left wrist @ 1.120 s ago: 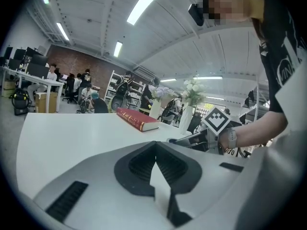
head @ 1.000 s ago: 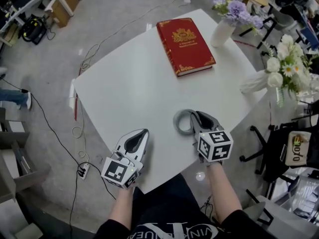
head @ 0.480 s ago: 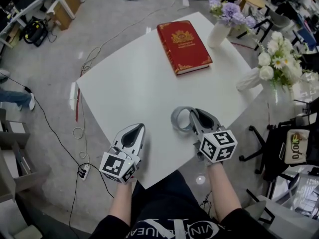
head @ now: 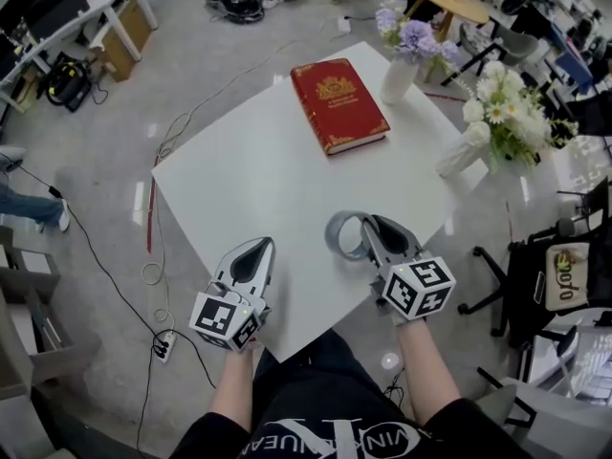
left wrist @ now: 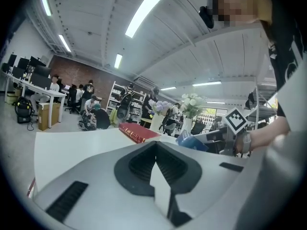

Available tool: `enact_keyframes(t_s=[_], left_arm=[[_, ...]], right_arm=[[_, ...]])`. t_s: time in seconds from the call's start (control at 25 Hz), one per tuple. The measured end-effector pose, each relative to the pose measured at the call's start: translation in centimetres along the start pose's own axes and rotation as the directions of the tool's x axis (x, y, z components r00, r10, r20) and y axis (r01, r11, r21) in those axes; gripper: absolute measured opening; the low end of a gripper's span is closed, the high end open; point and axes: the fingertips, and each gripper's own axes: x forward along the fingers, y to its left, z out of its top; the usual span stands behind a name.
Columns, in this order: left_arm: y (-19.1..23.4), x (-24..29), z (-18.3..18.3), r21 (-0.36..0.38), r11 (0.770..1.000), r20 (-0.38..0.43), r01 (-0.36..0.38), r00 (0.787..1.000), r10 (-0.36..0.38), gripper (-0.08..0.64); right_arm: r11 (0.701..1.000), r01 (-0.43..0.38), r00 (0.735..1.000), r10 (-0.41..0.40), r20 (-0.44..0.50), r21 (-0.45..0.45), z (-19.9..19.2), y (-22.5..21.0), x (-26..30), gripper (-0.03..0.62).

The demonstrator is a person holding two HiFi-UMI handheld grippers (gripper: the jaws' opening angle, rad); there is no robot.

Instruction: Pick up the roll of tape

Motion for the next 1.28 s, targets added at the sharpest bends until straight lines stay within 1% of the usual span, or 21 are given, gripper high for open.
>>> enact_keyframes(t_s=[0.68, 1.28], left_arm=[[-0.6, -1.1, 5.1, 0.058, 0.998, 0.081, -0.002, 0.997, -0.002, 0.002], [-0.2, -1.0, 9.2, 0.092, 0.996, 0.151, -0.009, 0.989, -0.004, 0.002]], right_arm=[[0.999, -0.020, 0.992, 0.023, 0.125, -0.031, 4.0, 2.1, -3.2, 0.072], [0.997, -0.042, 0.971, 0.057, 0.231, -0.070, 8.0, 3.3, -4.7, 0.071]])
